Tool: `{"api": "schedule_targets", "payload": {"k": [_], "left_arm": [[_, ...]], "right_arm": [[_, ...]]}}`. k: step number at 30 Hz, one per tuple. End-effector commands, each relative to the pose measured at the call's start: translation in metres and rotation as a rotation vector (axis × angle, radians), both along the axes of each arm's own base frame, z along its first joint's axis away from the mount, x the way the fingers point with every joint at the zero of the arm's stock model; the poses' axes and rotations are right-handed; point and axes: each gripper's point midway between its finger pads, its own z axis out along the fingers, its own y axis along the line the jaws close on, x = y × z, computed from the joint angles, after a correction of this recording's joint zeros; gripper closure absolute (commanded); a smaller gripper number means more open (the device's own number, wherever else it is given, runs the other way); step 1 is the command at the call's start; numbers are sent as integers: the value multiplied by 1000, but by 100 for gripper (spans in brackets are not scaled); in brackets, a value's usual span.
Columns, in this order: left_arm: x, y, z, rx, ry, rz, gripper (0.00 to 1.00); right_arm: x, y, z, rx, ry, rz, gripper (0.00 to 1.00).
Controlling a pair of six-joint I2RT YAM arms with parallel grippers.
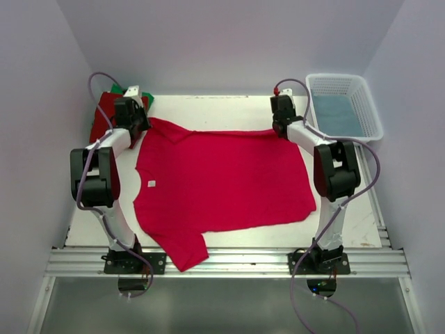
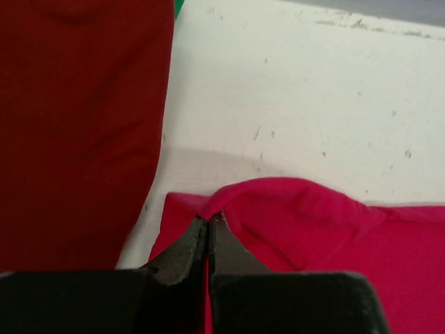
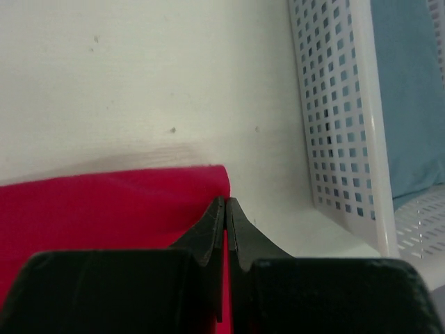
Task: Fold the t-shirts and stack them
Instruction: Flatten out the tshirt, then grap the side of the flattened tshirt furthest away from the robot with both arms
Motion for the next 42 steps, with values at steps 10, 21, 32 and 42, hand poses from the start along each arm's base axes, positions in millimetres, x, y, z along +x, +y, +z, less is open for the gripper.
{"api": "schedule_targets", "payload": {"k": [10, 21, 32, 42], "left_arm": [[68, 2, 53, -36, -182, -11, 100], [101, -1, 48, -50, -179, -38, 100], [71, -28, 41, -80, -168, -71, 100], [8, -45, 67, -92, -185, -73, 100]], "right_arm": [[63, -48, 57, 32, -225, -150, 100], [85, -60, 37, 39, -196, -162, 100], [58, -59, 33, 77, -205, -166, 100], [17, -65, 26, 86, -190, -184, 100]]}}
